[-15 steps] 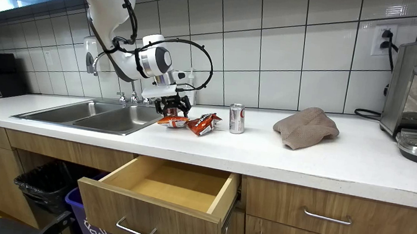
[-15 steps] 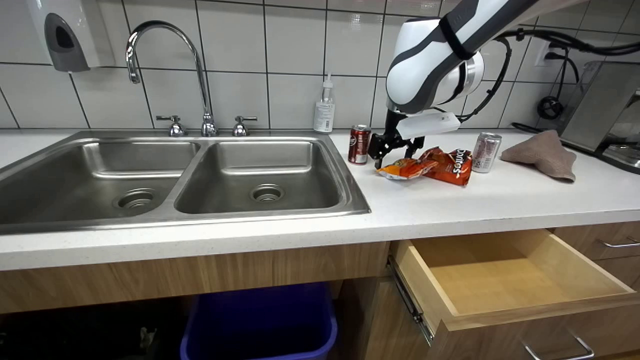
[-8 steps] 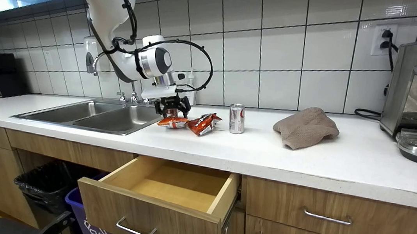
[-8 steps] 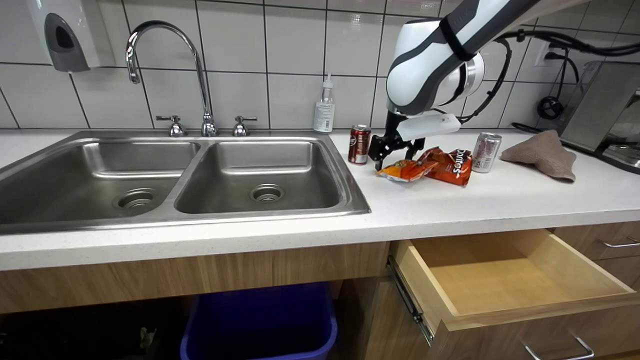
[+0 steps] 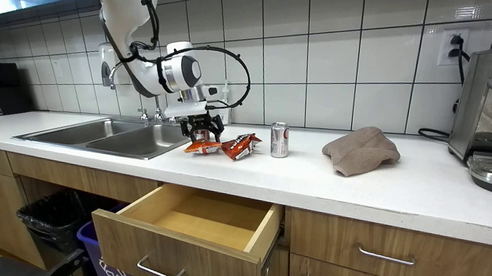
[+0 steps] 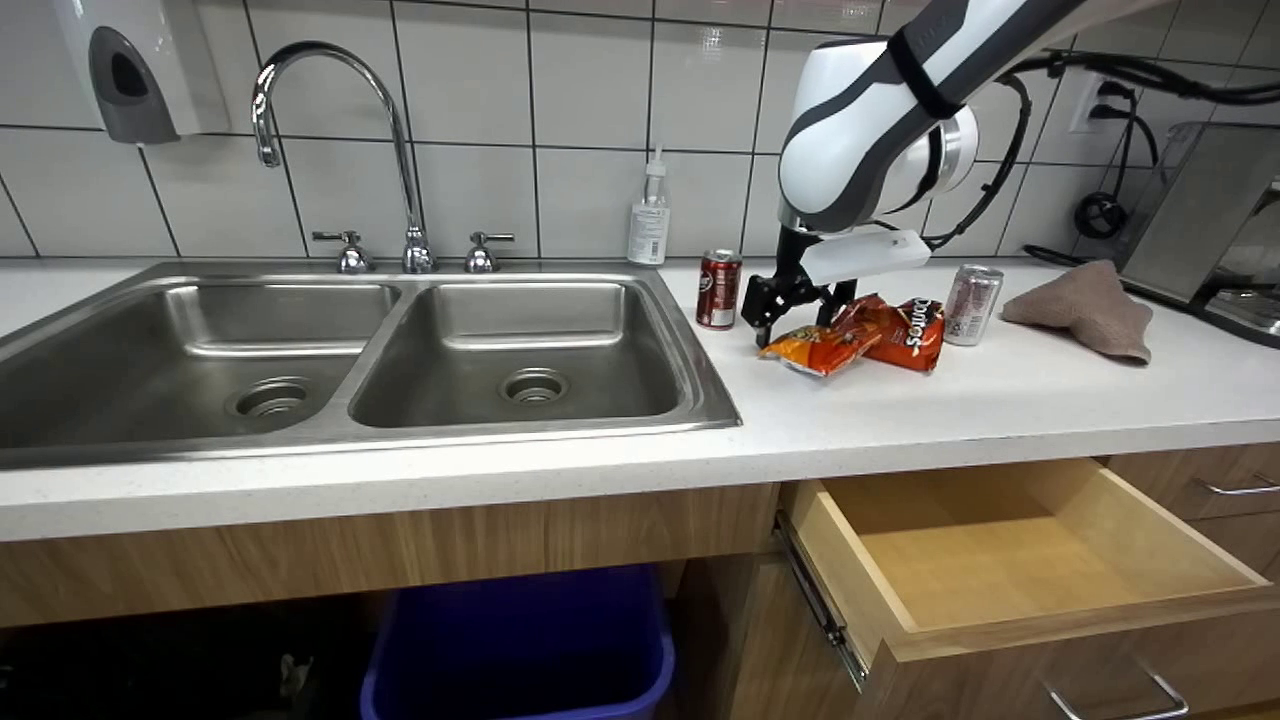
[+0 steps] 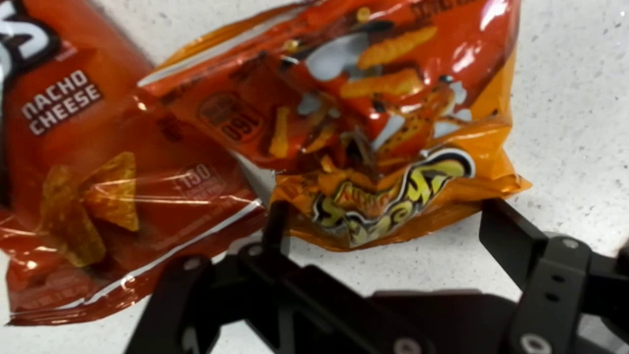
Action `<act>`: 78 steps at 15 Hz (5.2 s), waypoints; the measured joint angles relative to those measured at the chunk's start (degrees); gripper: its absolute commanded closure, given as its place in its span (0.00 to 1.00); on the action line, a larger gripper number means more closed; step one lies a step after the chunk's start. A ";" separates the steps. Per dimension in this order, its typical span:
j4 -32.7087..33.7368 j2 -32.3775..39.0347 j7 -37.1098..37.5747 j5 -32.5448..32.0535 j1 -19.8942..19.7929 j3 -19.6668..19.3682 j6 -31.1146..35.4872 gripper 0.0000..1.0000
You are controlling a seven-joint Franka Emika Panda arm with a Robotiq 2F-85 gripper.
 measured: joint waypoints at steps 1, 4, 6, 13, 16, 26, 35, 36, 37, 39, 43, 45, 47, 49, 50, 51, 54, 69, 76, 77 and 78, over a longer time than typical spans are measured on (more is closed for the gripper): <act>-0.64 -0.40 0.00 0.00 0.00 0.00 0.02 0.00; -2.88 -1.85 0.00 0.00 0.02 0.00 0.07 0.00; -4.54 -2.92 0.00 0.00 0.04 0.00 0.11 0.00; -10.86 -6.84 0.01 0.00 0.22 0.00 0.41 0.00; -13.73 -8.63 0.06 0.00 0.31 0.00 0.90 0.00; -24.01 -14.75 1.71 0.00 0.39 -0.02 3.92 0.00; -32.47 -19.90 2.81 0.07 0.22 -0.24 6.88 0.00; -33.35 -20.45 2.97 0.09 0.16 -0.32 7.15 0.00; -34.18 -21.01 3.16 0.10 0.12 -0.45 7.38 0.00; -35.93 -22.16 3.58 0.10 0.10 -0.85 7.88 0.00; -39.50 -24.56 4.54 0.10 -0.12 -1.49 8.96 0.00; -41.17 -25.79 4.95 0.10 -0.19 -1.71 9.31 0.00; -42.77 -27.04 5.44 0.09 -0.25 -1.80 9.48 0.00; -44.28 -28.26 5.98 0.08 -0.31 -1.85 9.53 0.00; -44.98 -28.84 6.22 0.07 -0.33 -1.86 9.56 0.00; -45.57 -29.35 6.45 0.07 -0.35 -1.88 9.60 0.00; -47.01 -30.82 6.91 0.06 -0.42 -1.90 9.76 0.00; -47.28 -33.94 8.71 -0.09 -2.44 -1.91 11.43 0.00; -43.82 -33.54 9.13 -0.10 -2.91 -2.28 11.46 0.00; -43.11 -33.26 9.20 -0.10 -2.96 -2.34 11.46 0.00; -42.35 -32.90 9.30 -0.10 -3.04 -2.37 11.46 0.00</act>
